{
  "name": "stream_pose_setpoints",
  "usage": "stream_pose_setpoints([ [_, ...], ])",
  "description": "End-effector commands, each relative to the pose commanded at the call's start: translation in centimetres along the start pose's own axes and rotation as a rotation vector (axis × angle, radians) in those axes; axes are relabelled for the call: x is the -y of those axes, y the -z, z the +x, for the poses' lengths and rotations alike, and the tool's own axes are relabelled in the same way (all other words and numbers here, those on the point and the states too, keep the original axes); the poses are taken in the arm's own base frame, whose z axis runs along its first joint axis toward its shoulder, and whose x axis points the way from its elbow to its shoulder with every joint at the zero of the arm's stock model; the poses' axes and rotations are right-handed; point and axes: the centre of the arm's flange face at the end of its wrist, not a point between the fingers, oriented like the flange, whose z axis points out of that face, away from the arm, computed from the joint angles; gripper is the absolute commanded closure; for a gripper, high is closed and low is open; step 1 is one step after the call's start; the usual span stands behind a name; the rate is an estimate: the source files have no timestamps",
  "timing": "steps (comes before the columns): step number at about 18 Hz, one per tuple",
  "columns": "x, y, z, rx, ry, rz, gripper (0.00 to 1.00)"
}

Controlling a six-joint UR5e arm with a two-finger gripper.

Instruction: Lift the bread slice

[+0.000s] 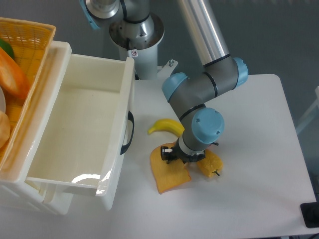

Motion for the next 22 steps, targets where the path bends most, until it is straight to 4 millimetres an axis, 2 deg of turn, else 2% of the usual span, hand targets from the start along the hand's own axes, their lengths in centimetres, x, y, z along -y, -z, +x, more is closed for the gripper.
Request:
stream_pose_setpoints([
  [7, -0.1, 1.2, 0.3, 0.006, -0.004, 0.017, 1.0],
  [9, -0.2, 2.2, 0.5, 0.013, -0.008, 0.033, 1.0],
  [15, 0.4, 8.1, 2.5, 0.03, -0.051, 0.139, 1.0],
  [18, -0.2, 11.0, 3.7, 0.061, -0.152, 0.176, 1.0],
  [22, -0.7, 13.1, 5.0, 0.095, -0.301, 0.199, 1.0],
])
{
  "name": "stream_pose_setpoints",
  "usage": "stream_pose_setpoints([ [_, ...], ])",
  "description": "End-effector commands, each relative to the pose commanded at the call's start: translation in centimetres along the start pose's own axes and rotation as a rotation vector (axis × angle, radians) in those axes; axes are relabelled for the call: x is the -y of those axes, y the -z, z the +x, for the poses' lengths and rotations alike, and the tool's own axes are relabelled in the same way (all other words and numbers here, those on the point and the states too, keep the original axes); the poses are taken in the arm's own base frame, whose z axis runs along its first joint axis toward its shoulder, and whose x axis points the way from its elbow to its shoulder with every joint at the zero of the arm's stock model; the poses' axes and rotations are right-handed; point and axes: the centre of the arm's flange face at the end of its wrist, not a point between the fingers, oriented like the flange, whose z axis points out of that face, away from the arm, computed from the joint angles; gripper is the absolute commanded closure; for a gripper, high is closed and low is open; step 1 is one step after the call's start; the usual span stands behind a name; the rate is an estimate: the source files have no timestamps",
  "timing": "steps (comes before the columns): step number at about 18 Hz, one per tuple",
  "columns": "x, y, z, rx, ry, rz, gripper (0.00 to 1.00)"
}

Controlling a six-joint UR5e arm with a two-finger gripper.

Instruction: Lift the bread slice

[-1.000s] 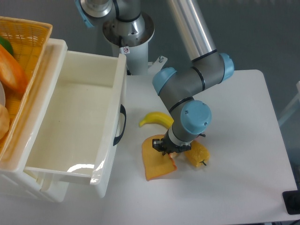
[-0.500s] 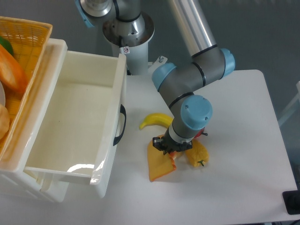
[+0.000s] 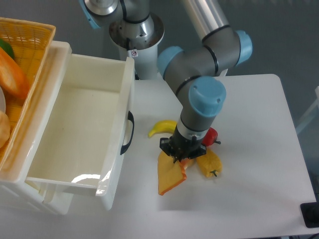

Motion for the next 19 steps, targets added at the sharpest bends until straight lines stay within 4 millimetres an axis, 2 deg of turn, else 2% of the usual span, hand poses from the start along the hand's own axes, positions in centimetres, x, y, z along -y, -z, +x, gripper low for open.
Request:
stream_pose_setpoints([
  [5, 0.7, 3.3, 1.5, 0.041, -0.127, 0.038, 1.0],
  [8, 0.3, 4.7, 2.9, 0.063, -0.301, 0.033, 1.0],
  [10, -0.3, 4.5, 2.9, 0.074, -0.41, 0.001, 1.0],
  [15, -1.5, 4.2, 3.1, 0.086, -0.453, -0.085, 1.0],
  [19, -1.5, 4.6, 2.9, 0.106, -0.462, -0.1, 1.0],
])
